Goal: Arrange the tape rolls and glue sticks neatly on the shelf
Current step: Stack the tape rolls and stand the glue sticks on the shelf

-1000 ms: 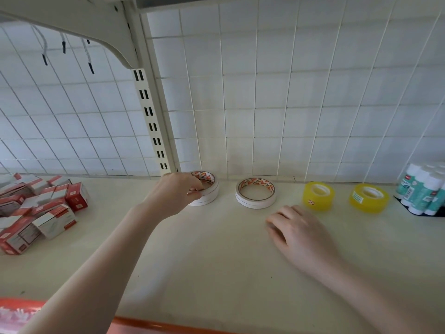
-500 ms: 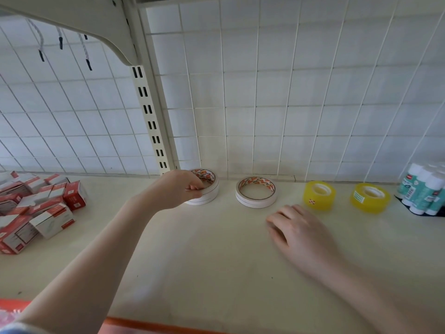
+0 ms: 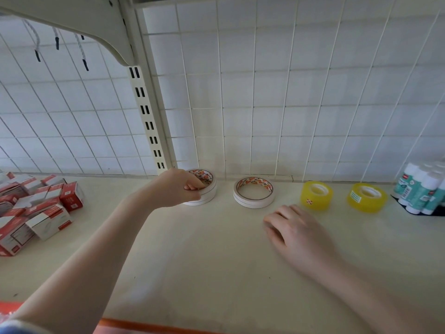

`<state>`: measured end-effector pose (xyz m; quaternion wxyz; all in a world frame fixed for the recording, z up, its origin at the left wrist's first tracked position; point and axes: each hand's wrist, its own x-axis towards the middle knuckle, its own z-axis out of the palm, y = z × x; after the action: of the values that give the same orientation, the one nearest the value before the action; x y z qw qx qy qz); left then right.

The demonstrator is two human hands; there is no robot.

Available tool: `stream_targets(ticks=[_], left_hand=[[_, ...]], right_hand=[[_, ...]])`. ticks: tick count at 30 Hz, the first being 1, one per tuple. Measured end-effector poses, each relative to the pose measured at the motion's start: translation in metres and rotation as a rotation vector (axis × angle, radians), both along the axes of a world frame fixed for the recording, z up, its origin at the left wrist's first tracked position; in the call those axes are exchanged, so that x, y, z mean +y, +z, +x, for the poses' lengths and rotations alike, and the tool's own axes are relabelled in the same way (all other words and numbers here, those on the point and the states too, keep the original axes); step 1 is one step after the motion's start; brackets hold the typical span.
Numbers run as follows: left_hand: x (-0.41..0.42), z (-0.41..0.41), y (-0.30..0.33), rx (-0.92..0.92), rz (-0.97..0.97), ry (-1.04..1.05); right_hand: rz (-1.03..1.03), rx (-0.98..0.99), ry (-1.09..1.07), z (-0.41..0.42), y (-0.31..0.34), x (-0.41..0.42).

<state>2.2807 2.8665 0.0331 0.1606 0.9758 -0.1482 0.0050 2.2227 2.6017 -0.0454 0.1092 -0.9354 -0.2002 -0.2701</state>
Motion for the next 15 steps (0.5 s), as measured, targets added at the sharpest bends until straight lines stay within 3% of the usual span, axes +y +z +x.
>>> stream_targets(ticks=[15], left_hand=[[-0.006,0.002,-0.013,-0.096,0.012,0.089]], right_hand=[[-0.002,0.07,-0.002,-0.002,0.004,0.0]])
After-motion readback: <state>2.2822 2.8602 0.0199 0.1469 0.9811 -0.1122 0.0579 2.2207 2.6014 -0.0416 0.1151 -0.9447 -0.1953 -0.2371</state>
